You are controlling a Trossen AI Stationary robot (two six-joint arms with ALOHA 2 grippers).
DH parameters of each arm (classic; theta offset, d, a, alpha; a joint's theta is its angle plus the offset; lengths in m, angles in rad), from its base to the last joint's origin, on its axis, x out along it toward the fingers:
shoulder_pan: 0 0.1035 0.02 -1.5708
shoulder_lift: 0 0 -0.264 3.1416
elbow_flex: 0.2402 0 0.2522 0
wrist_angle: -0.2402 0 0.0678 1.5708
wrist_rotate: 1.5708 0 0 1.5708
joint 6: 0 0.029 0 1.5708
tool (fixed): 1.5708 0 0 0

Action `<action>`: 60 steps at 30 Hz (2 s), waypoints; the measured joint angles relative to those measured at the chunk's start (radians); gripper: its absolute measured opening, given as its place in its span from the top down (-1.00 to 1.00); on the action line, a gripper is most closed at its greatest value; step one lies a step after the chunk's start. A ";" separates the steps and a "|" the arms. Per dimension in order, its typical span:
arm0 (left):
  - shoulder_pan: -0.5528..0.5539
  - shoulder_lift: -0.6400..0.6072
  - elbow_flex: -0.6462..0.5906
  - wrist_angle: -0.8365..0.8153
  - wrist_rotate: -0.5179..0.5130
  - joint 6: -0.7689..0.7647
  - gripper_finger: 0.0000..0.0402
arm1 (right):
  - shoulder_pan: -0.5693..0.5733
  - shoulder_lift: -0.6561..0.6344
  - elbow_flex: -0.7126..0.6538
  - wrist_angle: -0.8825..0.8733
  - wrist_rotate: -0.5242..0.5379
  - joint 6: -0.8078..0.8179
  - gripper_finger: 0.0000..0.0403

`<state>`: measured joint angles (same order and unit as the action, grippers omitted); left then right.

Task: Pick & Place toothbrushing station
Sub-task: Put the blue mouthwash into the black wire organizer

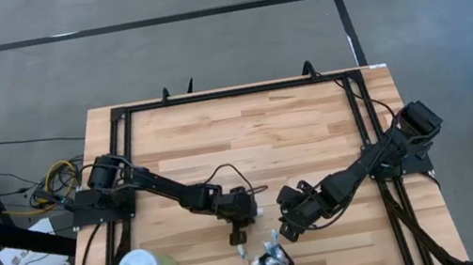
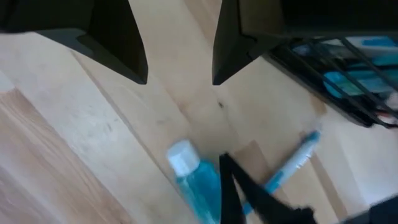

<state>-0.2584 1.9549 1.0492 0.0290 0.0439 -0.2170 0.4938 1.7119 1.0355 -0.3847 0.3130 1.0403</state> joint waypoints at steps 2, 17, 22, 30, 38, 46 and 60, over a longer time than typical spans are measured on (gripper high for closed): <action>0.019 0.000 -0.002 -0.005 -0.003 -0.005 1.00 | 0.005 0.000 0.000 -0.009 0.001 0.000 0.14; -0.002 -0.146 -0.017 -0.004 -0.094 -0.153 1.00 | -0.101 0.000 -0.017 0.108 -0.020 -0.198 0.15; -0.020 -0.240 -0.119 -0.012 -0.217 -0.262 1.00 | -0.124 0.001 -0.120 0.342 -0.069 -0.183 0.20; -0.059 -0.414 -0.297 0.012 -0.300 -0.410 1.00 | -0.123 0.001 -0.186 0.531 -0.103 -0.332 0.34; -0.068 -0.499 -0.372 0.029 -0.335 -0.455 1.00 | -0.170 0.001 -0.185 0.450 -0.097 -0.450 0.33; -0.066 -0.500 -0.371 0.060 -0.335 -0.449 1.00 | -0.210 0.001 -0.185 0.397 -0.103 -0.556 -0.02; -0.053 -0.500 -0.371 0.069 -0.335 -0.439 1.00 | -0.203 0.062 -0.184 0.454 -0.129 -0.580 -0.20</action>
<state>-0.3115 1.4551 0.6785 0.0983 -0.2912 -0.6559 0.2907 1.7741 0.8516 0.0695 0.1841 0.4606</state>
